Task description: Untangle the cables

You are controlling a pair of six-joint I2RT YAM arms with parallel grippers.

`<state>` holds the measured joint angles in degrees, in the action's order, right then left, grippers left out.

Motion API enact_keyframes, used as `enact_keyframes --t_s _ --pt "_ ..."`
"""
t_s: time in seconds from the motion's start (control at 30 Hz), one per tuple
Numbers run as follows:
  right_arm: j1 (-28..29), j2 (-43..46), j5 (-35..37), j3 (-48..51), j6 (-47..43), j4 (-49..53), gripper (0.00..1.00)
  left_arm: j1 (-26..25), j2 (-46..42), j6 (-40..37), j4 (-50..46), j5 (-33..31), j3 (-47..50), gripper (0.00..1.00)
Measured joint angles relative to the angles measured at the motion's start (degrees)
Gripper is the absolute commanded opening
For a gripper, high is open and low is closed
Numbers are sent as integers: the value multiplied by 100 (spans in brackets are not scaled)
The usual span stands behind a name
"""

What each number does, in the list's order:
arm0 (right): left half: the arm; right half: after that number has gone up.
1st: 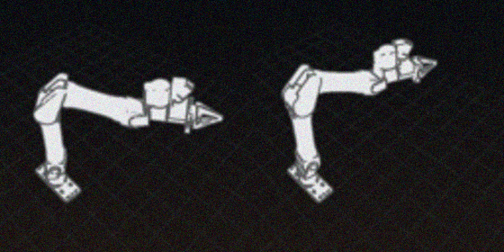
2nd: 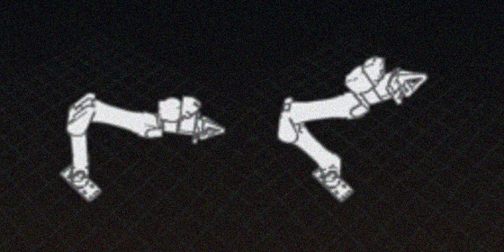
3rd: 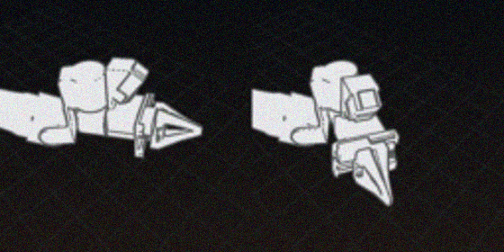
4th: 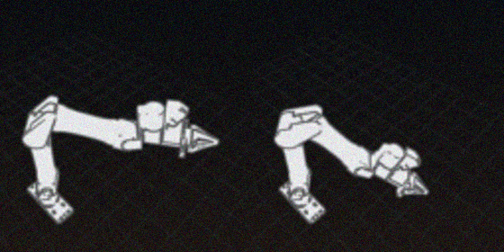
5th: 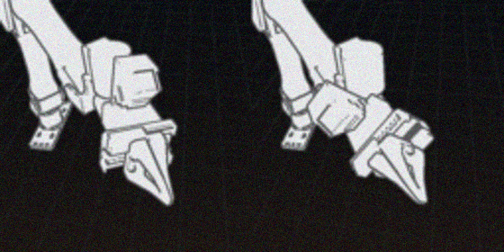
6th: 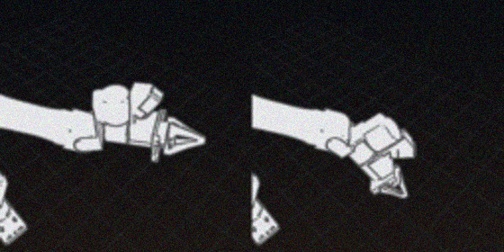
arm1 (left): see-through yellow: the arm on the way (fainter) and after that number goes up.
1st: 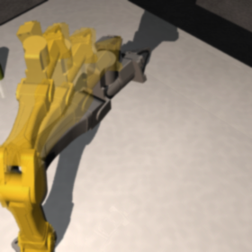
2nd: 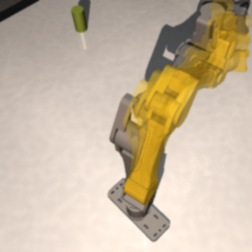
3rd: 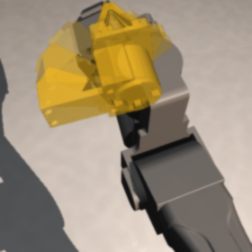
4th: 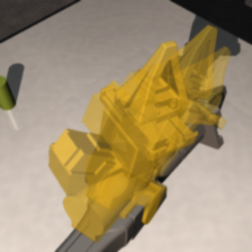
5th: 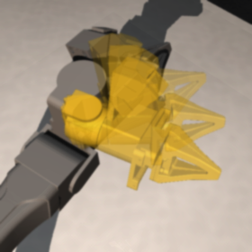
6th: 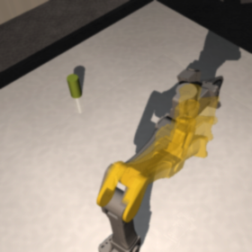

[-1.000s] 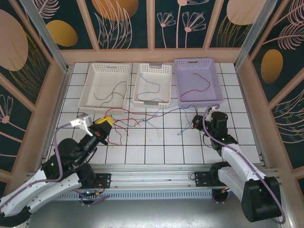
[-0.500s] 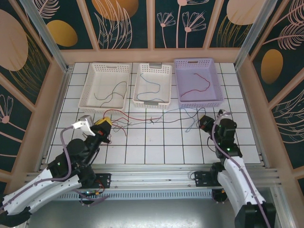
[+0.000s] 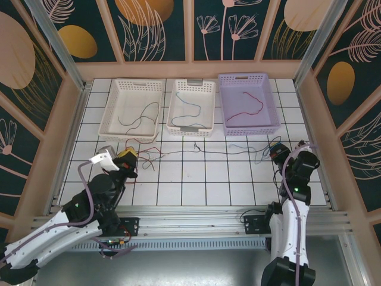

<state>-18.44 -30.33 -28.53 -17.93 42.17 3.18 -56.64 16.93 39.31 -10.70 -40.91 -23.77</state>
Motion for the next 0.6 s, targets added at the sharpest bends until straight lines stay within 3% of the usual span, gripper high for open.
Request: enact_keyframes --t_s 0.2,0.43,0.6 --pt "146 -109 -601 -57 109 -258 0 4 671 114 299 282 216 0" --pt "1419 -310 -1187 -236 140 -1025 0 4 2057 136 1419 1217 459 0" --pt "1860 -334 -1478 -354 118 -1561 0 4 2601 181 2221 1794 575 21"
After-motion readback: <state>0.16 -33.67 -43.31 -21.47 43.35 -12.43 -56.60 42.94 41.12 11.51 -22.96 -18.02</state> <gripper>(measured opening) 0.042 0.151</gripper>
